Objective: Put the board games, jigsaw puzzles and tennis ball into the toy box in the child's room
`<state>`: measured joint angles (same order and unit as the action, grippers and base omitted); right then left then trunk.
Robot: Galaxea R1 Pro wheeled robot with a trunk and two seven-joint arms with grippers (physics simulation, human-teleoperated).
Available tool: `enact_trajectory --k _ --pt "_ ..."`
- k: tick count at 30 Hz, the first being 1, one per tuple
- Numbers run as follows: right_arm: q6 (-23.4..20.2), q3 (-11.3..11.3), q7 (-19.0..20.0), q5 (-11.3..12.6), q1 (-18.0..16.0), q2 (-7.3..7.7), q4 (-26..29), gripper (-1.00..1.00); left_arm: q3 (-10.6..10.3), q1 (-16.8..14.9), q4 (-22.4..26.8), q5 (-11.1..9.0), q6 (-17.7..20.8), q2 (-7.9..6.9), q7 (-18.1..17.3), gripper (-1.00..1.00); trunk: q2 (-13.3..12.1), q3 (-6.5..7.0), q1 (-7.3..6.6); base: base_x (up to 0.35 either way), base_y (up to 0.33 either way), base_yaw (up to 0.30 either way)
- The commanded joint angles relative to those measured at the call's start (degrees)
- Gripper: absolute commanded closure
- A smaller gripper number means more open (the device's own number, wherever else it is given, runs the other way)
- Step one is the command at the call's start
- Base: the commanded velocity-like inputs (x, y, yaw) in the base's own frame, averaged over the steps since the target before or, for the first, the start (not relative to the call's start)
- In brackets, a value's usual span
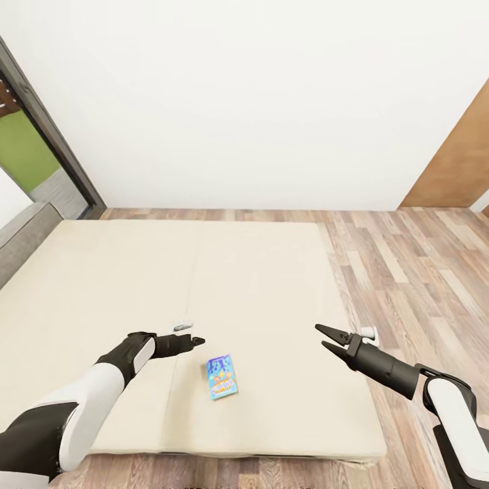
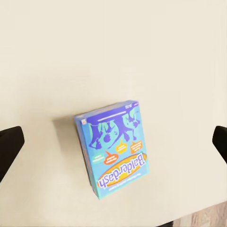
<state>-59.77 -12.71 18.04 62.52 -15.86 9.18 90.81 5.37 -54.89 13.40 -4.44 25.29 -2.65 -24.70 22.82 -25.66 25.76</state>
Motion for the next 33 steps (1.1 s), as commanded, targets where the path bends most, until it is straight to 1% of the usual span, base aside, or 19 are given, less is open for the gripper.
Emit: enact_trajectory --k 1,17,33 --pt "-0.2 -0.1 0.6 -0.6 0.0 -0.03 0.0 -1.0 0.3 0.0 0.0 -0.5 0.6 -0.01 -0.1 -1.0 0.1 -0.18 0.03 0.0 0.0 0.0" --pt "-0.2 0.0 0.5 -0.6 0.0 -0.12 0.0 -1.0 0.2 0.0 -0.2 -0.4 -0.1 0.94 0.1 -1.0 0.1 -1.69 0.03 0.0 0.0 0.0" --pt "-0.2 0.1 0.5 -0.6 0.0 -0.13 0.0 -1.0 0.2 0.0 -0.4 -0.4 -0.2 1.4 0.0 -1.0 0.1 -3.21 0.03 0.0 0.0 0.0"
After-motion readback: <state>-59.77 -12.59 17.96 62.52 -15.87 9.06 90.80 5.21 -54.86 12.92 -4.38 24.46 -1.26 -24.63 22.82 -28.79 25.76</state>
